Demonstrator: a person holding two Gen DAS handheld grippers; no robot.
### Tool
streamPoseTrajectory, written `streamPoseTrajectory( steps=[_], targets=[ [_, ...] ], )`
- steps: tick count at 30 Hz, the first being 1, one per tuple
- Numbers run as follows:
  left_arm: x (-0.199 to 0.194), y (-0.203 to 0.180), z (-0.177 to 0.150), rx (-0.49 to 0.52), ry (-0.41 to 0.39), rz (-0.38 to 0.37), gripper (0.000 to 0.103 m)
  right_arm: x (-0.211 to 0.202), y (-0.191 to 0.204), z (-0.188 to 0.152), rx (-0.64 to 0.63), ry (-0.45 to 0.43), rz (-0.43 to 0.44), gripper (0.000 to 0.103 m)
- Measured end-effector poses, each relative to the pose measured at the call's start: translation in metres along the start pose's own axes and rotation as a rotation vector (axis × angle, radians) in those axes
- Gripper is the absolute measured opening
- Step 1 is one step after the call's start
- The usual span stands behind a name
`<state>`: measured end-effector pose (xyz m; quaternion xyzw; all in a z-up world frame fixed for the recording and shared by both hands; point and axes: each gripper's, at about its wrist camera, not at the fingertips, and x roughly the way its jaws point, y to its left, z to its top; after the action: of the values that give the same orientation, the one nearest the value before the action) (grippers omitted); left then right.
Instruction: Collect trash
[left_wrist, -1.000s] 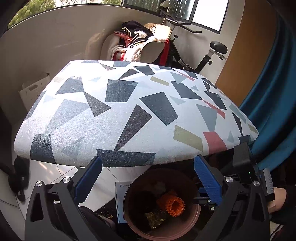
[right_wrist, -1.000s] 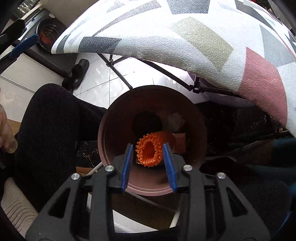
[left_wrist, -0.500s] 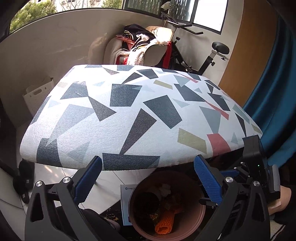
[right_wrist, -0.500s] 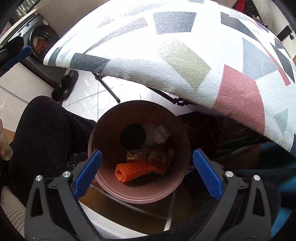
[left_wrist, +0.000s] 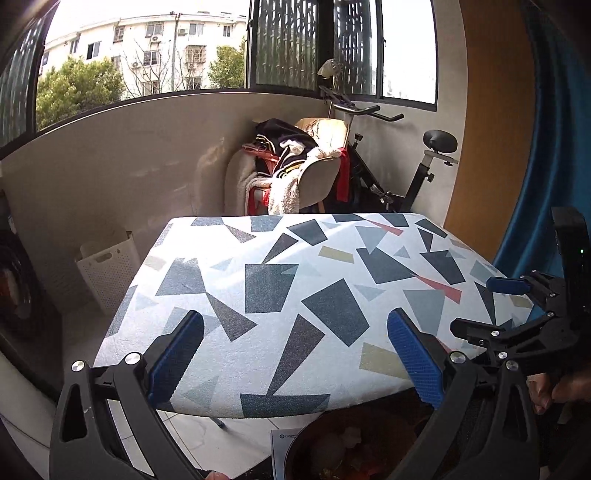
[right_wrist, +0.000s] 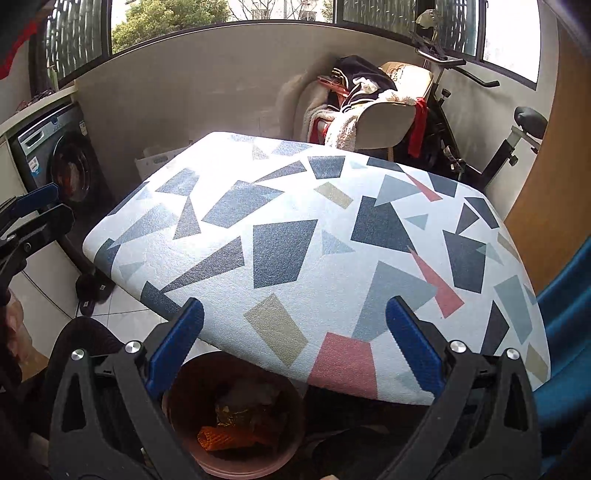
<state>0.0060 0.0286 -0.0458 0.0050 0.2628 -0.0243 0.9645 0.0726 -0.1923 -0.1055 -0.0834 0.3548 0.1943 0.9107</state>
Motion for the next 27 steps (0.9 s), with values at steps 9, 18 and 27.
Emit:
streamPoseTrajectory(
  steps=[9,18,27],
  targets=[
    [-0.029,-0.008,0.046,0.016,-0.11,0.011,0.097,-0.068,-0.018,0.053,0.036,-0.219,-0.053,0.097],
    [-0.047,-0.014,0.063,0.013,-0.164,0.05,0.097,-0.096,-0.017,0.058,0.043,-0.279,-0.057,0.097],
    [-0.048,-0.013,0.065,-0.006,-0.133,0.063,0.097,-0.094,-0.011,0.055,0.05,-0.259,-0.048,0.097]
  ],
)
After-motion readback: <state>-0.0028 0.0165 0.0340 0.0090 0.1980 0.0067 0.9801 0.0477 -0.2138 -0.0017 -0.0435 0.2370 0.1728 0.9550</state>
